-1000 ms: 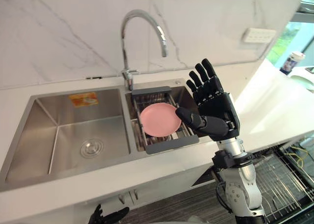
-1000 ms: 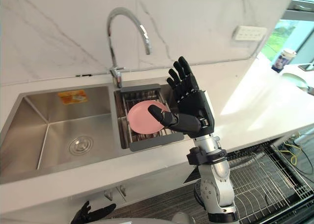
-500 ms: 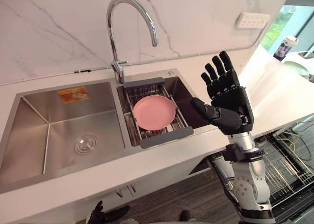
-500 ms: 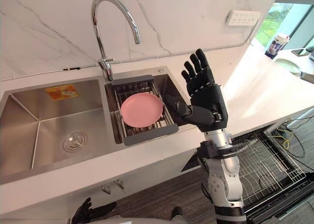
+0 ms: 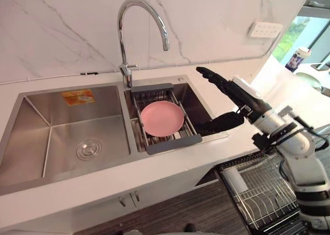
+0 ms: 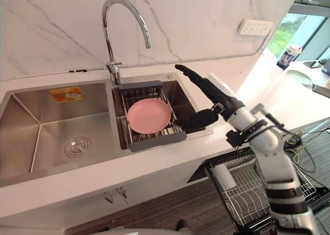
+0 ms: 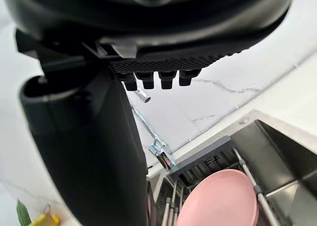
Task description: Walk over to the sink, pick up the cup, carry it to the dishwasher, place the cup inside the dishwasher, then close the dishwasher door
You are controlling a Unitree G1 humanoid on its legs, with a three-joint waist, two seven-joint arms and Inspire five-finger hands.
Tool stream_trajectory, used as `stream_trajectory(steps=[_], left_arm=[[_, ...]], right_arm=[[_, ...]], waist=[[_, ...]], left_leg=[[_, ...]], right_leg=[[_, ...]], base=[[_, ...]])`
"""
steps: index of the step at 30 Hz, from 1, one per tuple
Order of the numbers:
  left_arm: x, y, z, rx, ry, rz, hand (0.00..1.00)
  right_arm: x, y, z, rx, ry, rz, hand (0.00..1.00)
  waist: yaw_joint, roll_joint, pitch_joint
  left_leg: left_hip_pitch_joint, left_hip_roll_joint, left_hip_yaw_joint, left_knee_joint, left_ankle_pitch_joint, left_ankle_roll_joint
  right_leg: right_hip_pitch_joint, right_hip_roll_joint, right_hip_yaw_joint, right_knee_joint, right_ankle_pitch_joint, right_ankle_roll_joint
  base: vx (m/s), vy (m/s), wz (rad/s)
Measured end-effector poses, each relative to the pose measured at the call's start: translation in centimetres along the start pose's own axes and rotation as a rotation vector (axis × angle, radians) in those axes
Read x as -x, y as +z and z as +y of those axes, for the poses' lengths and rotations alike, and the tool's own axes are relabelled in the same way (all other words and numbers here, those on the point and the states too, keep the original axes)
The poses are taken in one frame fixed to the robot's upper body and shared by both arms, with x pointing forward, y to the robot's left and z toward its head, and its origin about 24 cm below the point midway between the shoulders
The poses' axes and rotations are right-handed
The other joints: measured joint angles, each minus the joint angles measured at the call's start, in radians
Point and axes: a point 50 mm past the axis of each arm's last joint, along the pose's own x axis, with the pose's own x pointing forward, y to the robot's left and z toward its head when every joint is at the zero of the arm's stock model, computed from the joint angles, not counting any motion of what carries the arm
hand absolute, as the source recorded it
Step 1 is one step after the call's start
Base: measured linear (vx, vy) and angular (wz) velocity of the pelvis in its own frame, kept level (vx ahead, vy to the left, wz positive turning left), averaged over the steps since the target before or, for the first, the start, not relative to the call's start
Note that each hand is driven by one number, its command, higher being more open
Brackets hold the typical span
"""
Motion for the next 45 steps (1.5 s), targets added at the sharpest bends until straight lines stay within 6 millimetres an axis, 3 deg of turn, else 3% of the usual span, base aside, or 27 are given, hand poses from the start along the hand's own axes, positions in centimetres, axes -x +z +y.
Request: stream_trajectory(steps=[8, 16, 26, 34, 45], left_arm=[[-0.1, 0.2, -0.1, -0.032, -0.005, 0.0, 1.0], [-0.2, 0.9, -0.5, -0.072, -0.03, -0.009, 1.0], [-0.2, 1.1, -0.7, -0.089, -0.04, -0.015, 1.0], [-0.2, 0.8, -1.0, -0.114, -0.057, -0.01, 1.0], [0.0, -0.1, -0.8, -0.114, -0.051, 0.012, 1.0]], right_arm=[[-2.7, -0.6, 2.2, 0.194, 0.246, 0.06, 1.0], [-3.6, -3.5, 3.4, 0.318, 0.393, 0.19, 1.0], [-4.1, -5.2, 2.6, 0.379, 0.298, 0.251, 1.0], [-3.7, -6.7, 3.0, 0.426, 0.274, 0.308, 1.0], [-3.6, -7.0, 5.6, 0.38, 0.329, 0.297, 1.0]], waist=[[0.029, -0.007, -0.023], [0.051, -0.005, -0.031], [0.063, -0.001, -0.034], [0.072, 0.023, -0.043], [0.092, 0.025, -0.039]], left_leg=[[-0.003, -0.004, -0.014, -0.014, 0.005, 0.001], [-0.016, -0.005, -0.037, -0.017, 0.011, 0.0], [-0.027, -0.006, -0.045, -0.015, 0.016, 0.001], [-0.033, -0.023, -0.082, -0.051, 0.05, 0.002], [-0.026, -0.041, -0.095, -0.11, 0.101, 0.002]], right_leg=[[0.0, 0.003, -0.02, 0.004, 0.0, 0.0], [-0.001, 0.004, -0.045, 0.004, 0.0, 0.0], [-0.002, 0.003, -0.055, 0.004, -0.001, -0.001], [-0.007, -0.005, -0.088, 0.002, 0.0, -0.002], [-0.017, -0.015, -0.104, -0.002, -0.003, -0.007]], base=[[0.0, -0.014, 0.06], [-0.02, -0.013, 0.09], [-0.02, -0.006, 0.02], [-0.04, -0.008, 0.13], [-0.06, -0.001, 0.04]])
